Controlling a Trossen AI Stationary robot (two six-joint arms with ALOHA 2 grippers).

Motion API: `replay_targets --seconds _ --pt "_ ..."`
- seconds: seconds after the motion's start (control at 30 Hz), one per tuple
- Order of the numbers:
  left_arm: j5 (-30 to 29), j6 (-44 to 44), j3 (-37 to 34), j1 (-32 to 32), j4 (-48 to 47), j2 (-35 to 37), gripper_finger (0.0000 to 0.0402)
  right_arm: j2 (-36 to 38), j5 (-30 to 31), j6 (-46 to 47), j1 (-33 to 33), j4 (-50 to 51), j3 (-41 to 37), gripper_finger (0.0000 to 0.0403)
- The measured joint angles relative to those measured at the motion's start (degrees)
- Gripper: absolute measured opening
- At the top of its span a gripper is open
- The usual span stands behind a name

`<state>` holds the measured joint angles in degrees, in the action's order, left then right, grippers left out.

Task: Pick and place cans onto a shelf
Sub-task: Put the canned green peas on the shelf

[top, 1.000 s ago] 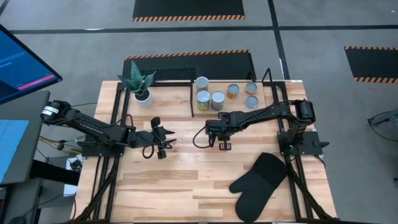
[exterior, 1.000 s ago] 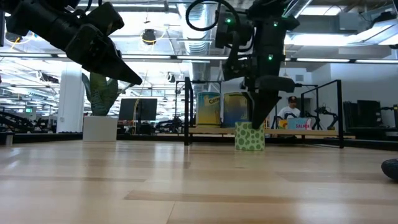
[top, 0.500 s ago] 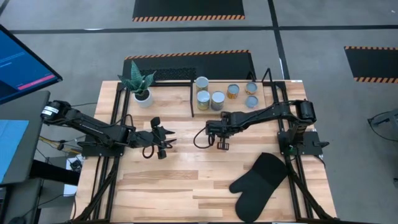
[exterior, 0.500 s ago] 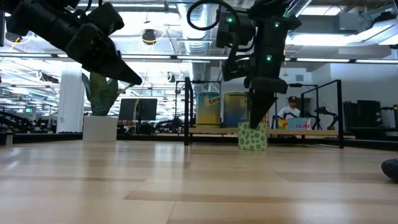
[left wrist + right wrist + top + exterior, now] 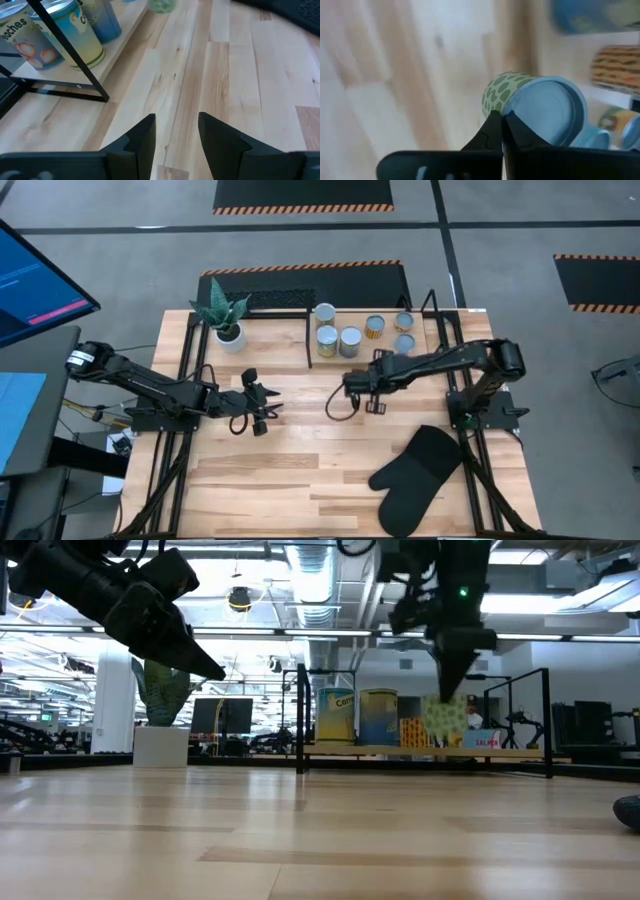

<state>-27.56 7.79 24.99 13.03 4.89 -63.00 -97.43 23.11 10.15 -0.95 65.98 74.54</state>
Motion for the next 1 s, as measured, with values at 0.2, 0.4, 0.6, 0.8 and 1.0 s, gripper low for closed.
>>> replay_targets --seconds 0.2,0.4,0.6,0.8,1.0 --pt "-0.02 0.00 0.00 0.01 0.02 0.00 0.0139 4.48 1.20 -3.75 5.61 -1.87 -1.96 0.0006" --pt "-0.03 0.00 0.00 0.01 -0.20 0.00 0.0139 5.73 -2.09 -10.88 12.65 -9.23 -5.34 0.0009" --pt "-0.04 0.12 0.02 0.01 -0.31 0.00 0.0139 4.87 -4.80 -14.81 17.48 -12.49 -5.81 0.0011" --pt "-0.10 0.24 0.02 0.01 -0.66 0.00 0.0139 4.33 -5.36 -16.04 19.99 -15.86 -5.80 0.0021" --pt "-0.17 0.37 0.02 0.01 -0.98 0.00 0.0139 3.93 -5.42 -15.81 21.02 -15.91 -5.81 0.0054"
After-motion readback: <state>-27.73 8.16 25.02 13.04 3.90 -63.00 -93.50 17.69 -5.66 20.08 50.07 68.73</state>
